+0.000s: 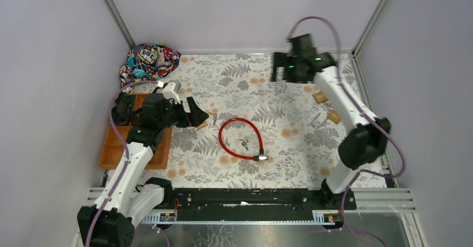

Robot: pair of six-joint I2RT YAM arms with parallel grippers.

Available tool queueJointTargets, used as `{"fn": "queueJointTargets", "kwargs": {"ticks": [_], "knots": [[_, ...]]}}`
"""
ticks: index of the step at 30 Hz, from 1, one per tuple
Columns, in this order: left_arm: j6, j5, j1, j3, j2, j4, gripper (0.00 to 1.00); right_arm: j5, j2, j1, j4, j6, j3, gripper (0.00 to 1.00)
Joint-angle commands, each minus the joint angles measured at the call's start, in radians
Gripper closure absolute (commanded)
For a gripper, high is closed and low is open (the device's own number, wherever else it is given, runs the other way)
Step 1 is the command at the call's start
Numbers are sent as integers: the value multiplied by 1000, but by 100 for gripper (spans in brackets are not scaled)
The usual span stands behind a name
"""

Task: Lock with the key
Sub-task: Pick up the lock from the center of the board.

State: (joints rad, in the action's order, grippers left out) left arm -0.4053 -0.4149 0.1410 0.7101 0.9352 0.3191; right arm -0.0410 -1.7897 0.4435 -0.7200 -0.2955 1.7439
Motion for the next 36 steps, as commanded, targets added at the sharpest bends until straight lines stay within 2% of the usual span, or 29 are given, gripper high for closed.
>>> {"fn": "queueJointTargets", "kwargs": {"ticks": [1,4,6,9,13,19,25,30,36], "knots": [[244,-175,46,32,-106,91,1,152,164,-164,-193,62,-106,0],[284,-152,87,23,-183,86,1,193,220,-198,-215,90,-141,0],[275,-184,89,31,-207,89,1,185,232,-223,-226,141,-152,0],[239,-209,89,36,-236,89,1,172,204,-321,-244,160,-147,0],[178,-164,89,18,-270,66,1,206,145,-419,-282,111,-137,0],[152,-155,77,-15,-323,49,1,240,164,-522,-159,37,-275,0],[140,-121,51,-23,-372,46,1,248,112,-595,-28,-72,-380,0],[108,-107,56,-60,-404,-39,1,238,3,-605,21,-75,-361,0],[67,-100,82,-64,-368,-148,1,242,-103,-653,59,-108,-345,0]]}}
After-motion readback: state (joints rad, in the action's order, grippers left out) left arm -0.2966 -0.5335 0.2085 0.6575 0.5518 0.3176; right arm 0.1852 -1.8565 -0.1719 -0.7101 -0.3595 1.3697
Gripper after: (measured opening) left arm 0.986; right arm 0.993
